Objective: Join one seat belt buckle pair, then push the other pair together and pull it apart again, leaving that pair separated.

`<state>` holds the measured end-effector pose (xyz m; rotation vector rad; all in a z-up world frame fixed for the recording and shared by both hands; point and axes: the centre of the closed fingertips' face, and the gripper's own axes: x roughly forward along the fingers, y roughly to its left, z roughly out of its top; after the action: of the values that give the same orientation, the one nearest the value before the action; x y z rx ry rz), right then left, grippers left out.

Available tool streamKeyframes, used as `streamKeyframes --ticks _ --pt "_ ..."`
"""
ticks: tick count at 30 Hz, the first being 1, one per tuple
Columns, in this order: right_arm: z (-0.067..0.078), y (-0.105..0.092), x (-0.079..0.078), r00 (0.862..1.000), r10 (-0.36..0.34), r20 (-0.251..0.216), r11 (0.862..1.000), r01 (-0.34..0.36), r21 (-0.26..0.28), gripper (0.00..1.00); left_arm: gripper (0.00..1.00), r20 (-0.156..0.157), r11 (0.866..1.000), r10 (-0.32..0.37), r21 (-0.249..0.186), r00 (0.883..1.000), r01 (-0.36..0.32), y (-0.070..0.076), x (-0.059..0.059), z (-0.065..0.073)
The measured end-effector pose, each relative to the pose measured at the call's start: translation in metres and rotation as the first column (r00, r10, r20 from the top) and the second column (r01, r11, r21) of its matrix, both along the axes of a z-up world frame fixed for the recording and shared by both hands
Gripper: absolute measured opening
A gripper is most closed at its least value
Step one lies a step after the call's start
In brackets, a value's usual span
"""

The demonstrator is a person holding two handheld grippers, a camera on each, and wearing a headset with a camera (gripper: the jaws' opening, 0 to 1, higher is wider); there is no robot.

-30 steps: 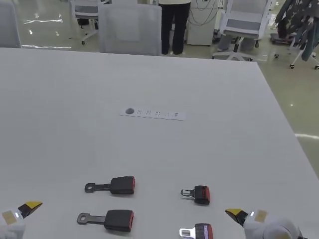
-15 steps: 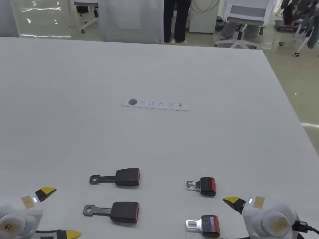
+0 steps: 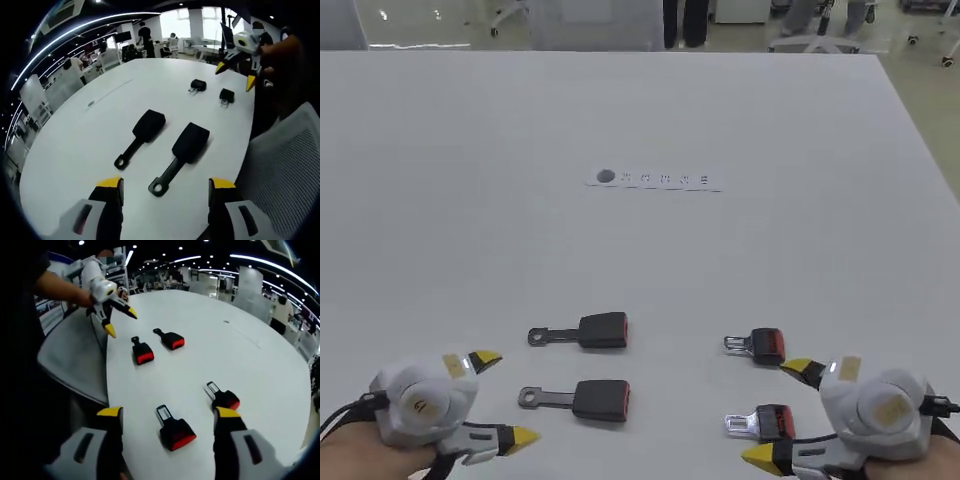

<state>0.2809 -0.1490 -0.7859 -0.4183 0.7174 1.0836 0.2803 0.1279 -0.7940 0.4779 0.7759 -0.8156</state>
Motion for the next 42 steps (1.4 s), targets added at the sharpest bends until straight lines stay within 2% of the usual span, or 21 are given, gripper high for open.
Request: streamKeyframes --ticks 1,3,6,15,17,18,19,22,24,25,27,28,30,33,35,36,42 --pt "-0.001 -0.001 0.001 1.0 0.007 -0.002 1.0 -0.007 -0.005 0.73 0.7 0.005 1.0 -0.027 0.013 1.0 0.026 -0.004 0.002 -0.001" --pt "-0.002 -0.002 0.002 1.0 0.01 -0.003 1.0 -0.01 -0.008 0.72 0.69 -0.011 0.998 -0.055 0.011 0.998 0.055 -0.011 0.004 -0.004" --pt "-0.004 -0.003 0.004 1.0 0.021 -0.006 1.0 -0.021 -0.014 0.71 0.68 -0.011 0.995 -0.101 0.022 0.995 0.101 -0.018 0.008 -0.007" --pt "-0.016 -0.013 0.002 0.997 0.07 -0.029 0.996 -0.071 -0.045 0.65 0.64 -0.063 0.973 -0.223 0.046 0.973 0.226 -0.038 0.017 -0.017" --pt "-0.019 -0.015 0.003 0.996 0.091 -0.015 0.994 -0.092 -0.057 0.65 0.62 -0.078 0.967 -0.244 0.051 0.967 0.248 -0.042 0.018 -0.021" --pt "-0.02 -0.016 0.003 0.995 0.096 -0.022 0.994 -0.097 -0.058 0.63 0.6 -0.096 0.963 -0.26 0.049 0.961 0.266 -0.043 0.017 -0.023" --pt "-0.022 -0.016 0.002 0.994 0.1 -0.039 0.993 -0.102 -0.06 0.62 0.58 -0.101 0.962 -0.262 0.048 0.96 0.268 -0.044 0.018 -0.023" --pt "-0.027 -0.018 0.001 0.991 0.129 -0.035 0.988 -0.131 -0.077 0.59 0.55 -0.117 0.962 -0.265 0.042 0.957 0.271 -0.046 0.021 -0.025" --pt "-0.029 -0.018 0.001 0.988 0.148 -0.037 0.985 -0.151 -0.086 0.56 0.52 -0.132 0.942 -0.315 0.076 0.94 0.327 -0.045 0.019 -0.03" --pt "-0.031 -0.017 0.001 0.987 0.154 -0.039 0.983 -0.157 -0.093 0.54 0.5 -0.136 0.934 -0.329 0.1 0.935 0.343 -0.043 0.02 -0.033" --pt "-0.034 -0.016 0.0 0.984 0.167 -0.056 0.981 -0.172 -0.091 0.51 0.49 -0.14 0.931 -0.335 0.1 0.932 0.35 -0.044 0.021 -0.036" --pt "-0.036 -0.016 -0.001 0.981 0.188 -0.051 0.976 -0.193 -0.105 0.5 0.49 -0.141 0.93 -0.34 0.099 0.93 0.355 -0.046 0.022 -0.036" --pt "-0.039 -0.016 -0.002 0.977 0.204 -0.052 0.971 -0.209 -0.117 0.5 0.49 -0.132 0.925 -0.351 0.105 0.927 0.365 -0.048 0.025 -0.037" --pt "-0.043 -0.017 -0.003 0.971 0.231 -0.056 0.962 -0.237 -0.135 0.48 0.49 -0.145 0.91 -0.387 0.101 0.911 0.403 -0.054 0.024 -0.038" --pt "-0.046 -0.017 -0.003 0.971 0.229 -0.072 0.963 -0.237 -0.129 0.47 0.48 -0.152 0.904 -0.399 0.104 0.904 0.416 -0.055 0.024 -0.041" --pt "-0.048 -0.019 -0.005 0.967 0.244 -0.078 0.957 -0.253 -0.143 0.46 0.48 -0.154 0.902 -0.4 0.105 0.903 0.418 -0.056 0.024 -0.042" --pt "-0.058 -0.024 -0.004 0.961 0.263 -0.09 0.945 -0.275 -0.176 0.43 0.45 -0.174 0.879 -0.441 0.116 0.88 0.463 -0.059 0.021 -0.048"
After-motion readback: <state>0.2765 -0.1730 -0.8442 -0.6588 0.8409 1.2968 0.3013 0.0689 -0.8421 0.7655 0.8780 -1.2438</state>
